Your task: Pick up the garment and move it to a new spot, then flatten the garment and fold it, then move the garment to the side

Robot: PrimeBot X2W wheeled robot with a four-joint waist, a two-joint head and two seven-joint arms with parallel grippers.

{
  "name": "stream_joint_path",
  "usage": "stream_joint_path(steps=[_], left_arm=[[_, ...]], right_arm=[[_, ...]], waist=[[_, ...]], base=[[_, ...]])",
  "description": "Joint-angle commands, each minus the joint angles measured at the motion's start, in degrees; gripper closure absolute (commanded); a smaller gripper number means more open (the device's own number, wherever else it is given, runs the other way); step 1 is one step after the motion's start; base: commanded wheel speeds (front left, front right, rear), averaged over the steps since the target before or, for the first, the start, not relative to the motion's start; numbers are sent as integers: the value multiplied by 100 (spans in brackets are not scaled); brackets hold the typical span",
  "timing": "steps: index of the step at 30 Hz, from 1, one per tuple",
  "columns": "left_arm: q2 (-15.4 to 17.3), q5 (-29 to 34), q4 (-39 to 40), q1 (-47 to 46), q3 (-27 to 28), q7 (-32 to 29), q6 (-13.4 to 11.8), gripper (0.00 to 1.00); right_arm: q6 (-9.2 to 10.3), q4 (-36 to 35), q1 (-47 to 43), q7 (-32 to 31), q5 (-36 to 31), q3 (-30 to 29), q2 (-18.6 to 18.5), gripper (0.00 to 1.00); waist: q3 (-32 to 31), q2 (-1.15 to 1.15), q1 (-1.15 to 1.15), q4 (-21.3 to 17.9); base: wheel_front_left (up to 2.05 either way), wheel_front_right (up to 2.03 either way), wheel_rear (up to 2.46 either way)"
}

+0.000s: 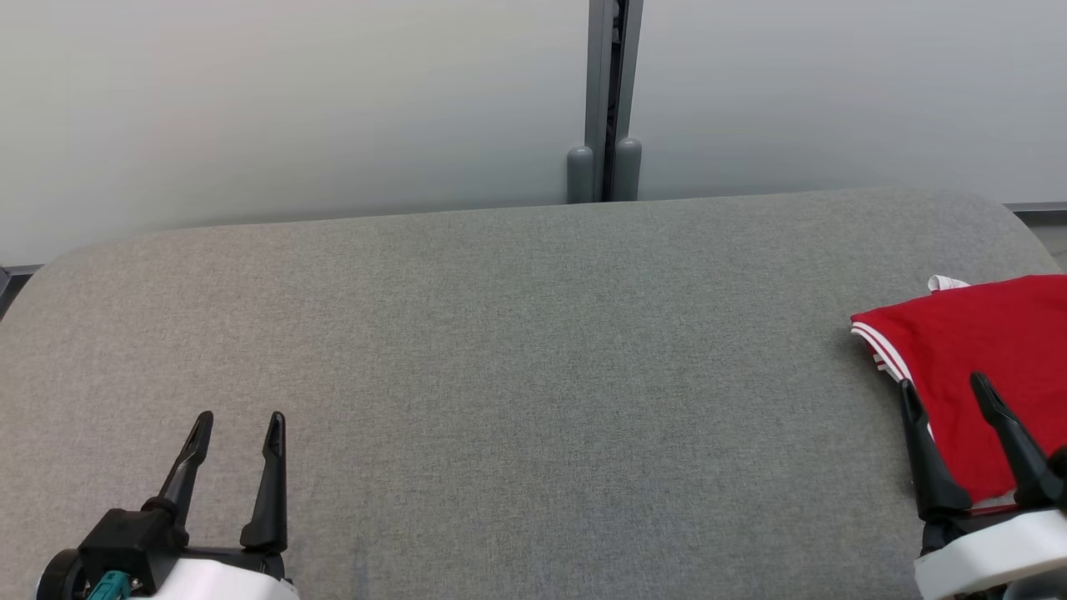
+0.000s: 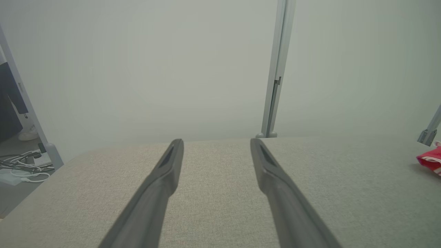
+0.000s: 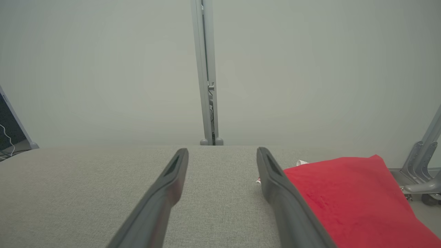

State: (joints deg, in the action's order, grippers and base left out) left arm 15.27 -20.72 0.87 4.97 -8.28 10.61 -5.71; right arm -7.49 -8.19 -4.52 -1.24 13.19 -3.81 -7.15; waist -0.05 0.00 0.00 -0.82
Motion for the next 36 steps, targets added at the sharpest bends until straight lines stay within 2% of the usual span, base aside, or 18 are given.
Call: stream_joint_path(steps=[1, 6, 7, 10, 24, 36], left_arm=[[13, -26, -20, 22, 6, 24, -34, 0], [-21, -14, 1, -24, 60, 76, -112, 0], [-25, -38, -12, 2, 22, 70, -91, 100], [-112, -82, -144, 77, -34, 52, -89, 100], [-318, -1446, -339, -178, -144, 126, 131, 100], [-456, -2382, -532, -377, -222, 176, 315, 100]], right_arm=[[-2, -10, -51, -11, 26, -31, -27, 0], [-2, -52, -48, -42, 46, -29, -37, 0], [0, -10, -22, -31, 29, 1, -4, 100], [0, 148, -66, -46, 66, 30, 54, 100], [0, 776, 391, -664, 1412, -557, 34, 100], [0, 1204, 696, -1071, 2332, -940, 14, 100]], waist=[[2, 0, 0, 2], [44, 0, 0, 14], [43, 0, 0, 13], [43, 0, 0, 13], [42, 0, 0, 21], [40, 0, 0, 27]], base=[[0, 0, 0], [0, 0, 0], [0, 0, 0], [0, 0, 0], [0, 0, 0], [0, 0, 0]])
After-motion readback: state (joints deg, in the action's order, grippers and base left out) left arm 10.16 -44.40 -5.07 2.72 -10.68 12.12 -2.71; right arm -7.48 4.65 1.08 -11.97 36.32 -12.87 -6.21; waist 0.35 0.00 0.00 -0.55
